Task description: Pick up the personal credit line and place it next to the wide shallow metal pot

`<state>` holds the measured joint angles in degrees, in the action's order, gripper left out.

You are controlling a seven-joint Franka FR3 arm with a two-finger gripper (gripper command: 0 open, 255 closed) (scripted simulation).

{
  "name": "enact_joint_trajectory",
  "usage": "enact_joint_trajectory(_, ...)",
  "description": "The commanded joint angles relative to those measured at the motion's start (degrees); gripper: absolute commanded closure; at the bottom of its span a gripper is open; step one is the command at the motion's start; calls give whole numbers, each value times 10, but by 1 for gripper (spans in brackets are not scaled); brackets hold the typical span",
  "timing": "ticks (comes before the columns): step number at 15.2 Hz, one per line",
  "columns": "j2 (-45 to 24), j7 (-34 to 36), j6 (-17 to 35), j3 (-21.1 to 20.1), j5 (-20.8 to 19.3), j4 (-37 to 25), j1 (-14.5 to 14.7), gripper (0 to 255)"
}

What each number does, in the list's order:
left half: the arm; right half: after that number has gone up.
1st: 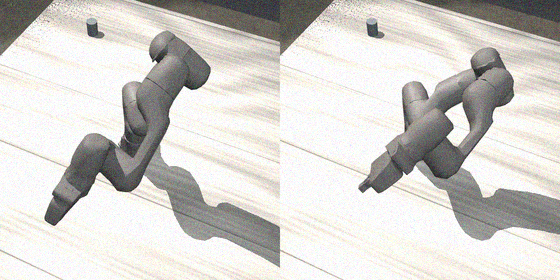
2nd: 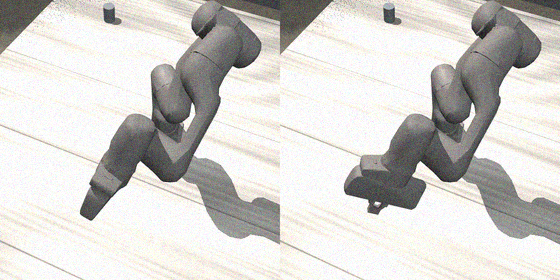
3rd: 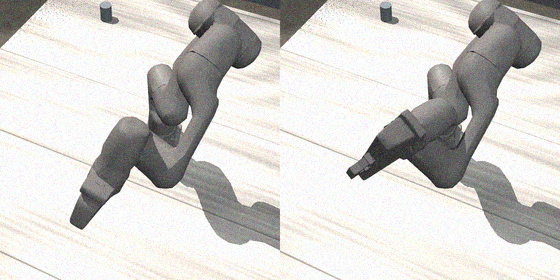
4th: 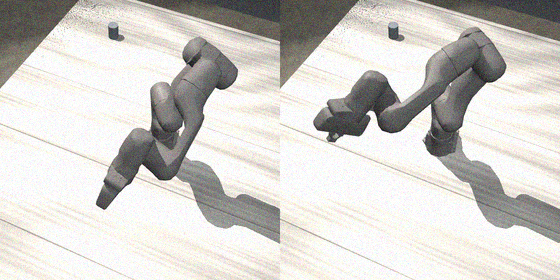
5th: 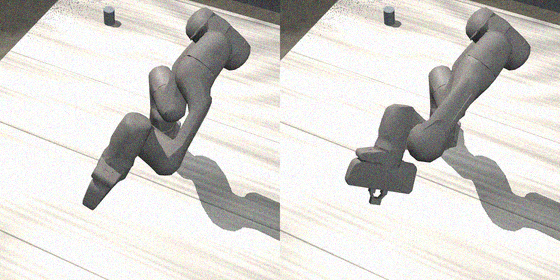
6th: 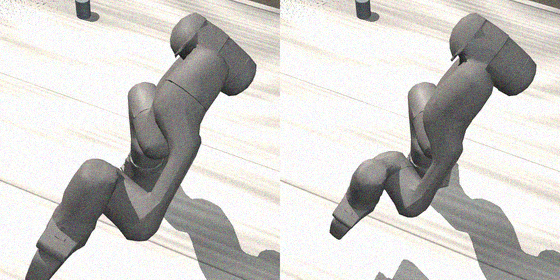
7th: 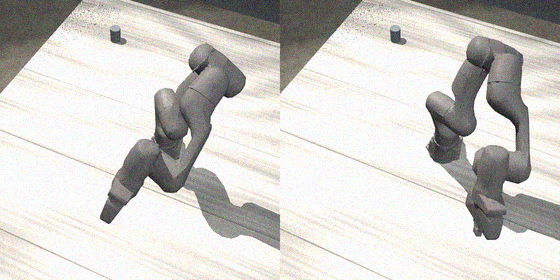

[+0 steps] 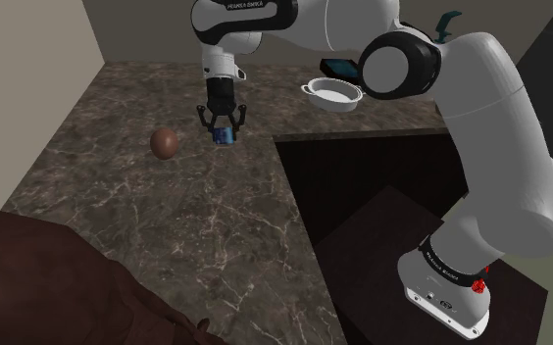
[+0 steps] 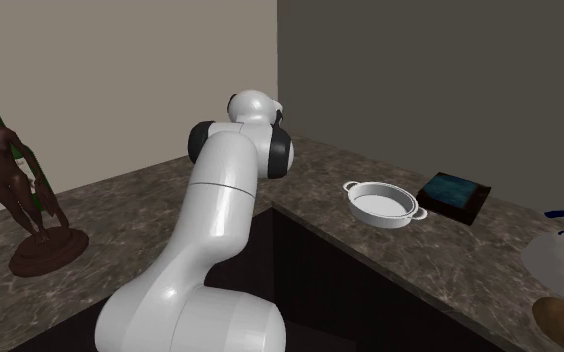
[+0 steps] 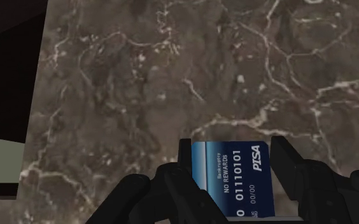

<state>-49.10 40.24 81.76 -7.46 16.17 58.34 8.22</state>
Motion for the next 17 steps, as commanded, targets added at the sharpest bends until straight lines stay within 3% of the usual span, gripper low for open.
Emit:
enact_joint_trajectory(1,2,2,-6,0,0,-5,0,255)
enact_joint_trajectory(17,-10,45,-128,-9,5,-144,-1,255)
